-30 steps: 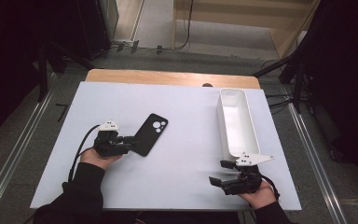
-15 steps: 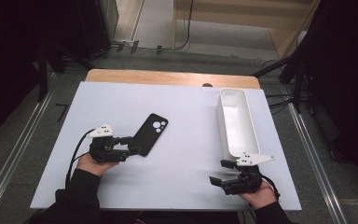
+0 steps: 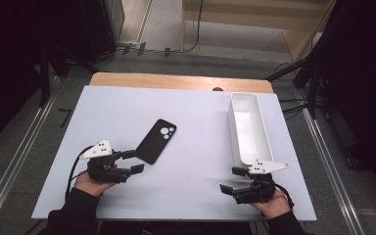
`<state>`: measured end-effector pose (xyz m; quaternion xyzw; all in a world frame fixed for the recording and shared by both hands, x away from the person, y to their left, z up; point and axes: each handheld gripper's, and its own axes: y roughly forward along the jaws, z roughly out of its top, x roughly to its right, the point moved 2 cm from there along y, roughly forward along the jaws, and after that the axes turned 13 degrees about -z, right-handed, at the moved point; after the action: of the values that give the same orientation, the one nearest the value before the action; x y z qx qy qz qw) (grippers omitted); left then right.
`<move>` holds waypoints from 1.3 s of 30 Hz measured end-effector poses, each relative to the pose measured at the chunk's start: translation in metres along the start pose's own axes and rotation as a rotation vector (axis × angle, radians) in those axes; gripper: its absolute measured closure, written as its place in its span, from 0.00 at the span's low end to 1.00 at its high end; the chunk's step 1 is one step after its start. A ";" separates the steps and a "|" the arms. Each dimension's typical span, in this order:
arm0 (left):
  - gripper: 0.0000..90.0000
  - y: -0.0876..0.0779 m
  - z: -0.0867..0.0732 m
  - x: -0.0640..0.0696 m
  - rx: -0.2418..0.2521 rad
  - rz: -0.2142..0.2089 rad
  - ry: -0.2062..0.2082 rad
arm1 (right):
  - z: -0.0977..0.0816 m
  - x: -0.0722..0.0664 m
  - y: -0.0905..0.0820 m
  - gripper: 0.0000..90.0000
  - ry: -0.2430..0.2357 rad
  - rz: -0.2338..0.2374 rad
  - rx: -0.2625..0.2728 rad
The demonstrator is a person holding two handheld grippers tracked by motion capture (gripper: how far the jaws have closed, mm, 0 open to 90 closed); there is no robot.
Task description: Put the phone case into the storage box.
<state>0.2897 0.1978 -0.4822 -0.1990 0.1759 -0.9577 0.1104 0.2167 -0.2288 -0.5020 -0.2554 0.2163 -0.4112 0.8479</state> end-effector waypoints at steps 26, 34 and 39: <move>0.29 -0.009 -0.015 0.015 -0.018 -0.013 -0.013 | 0.000 0.000 0.001 0.17 -0.002 0.004 -0.005; 0.23 -0.009 -0.013 0.013 0.010 0.016 -0.016 | 0.000 0.000 0.001 0.17 -0.004 0.002 -0.006; 0.18 -0.009 -0.011 0.011 0.027 0.038 -0.020 | 0.000 0.000 0.001 0.17 -0.003 0.002 -0.006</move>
<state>0.2741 0.2066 -0.4847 -0.2038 0.1657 -0.9557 0.1329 0.2168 -0.2280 -0.5027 -0.2583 0.2163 -0.4093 0.8479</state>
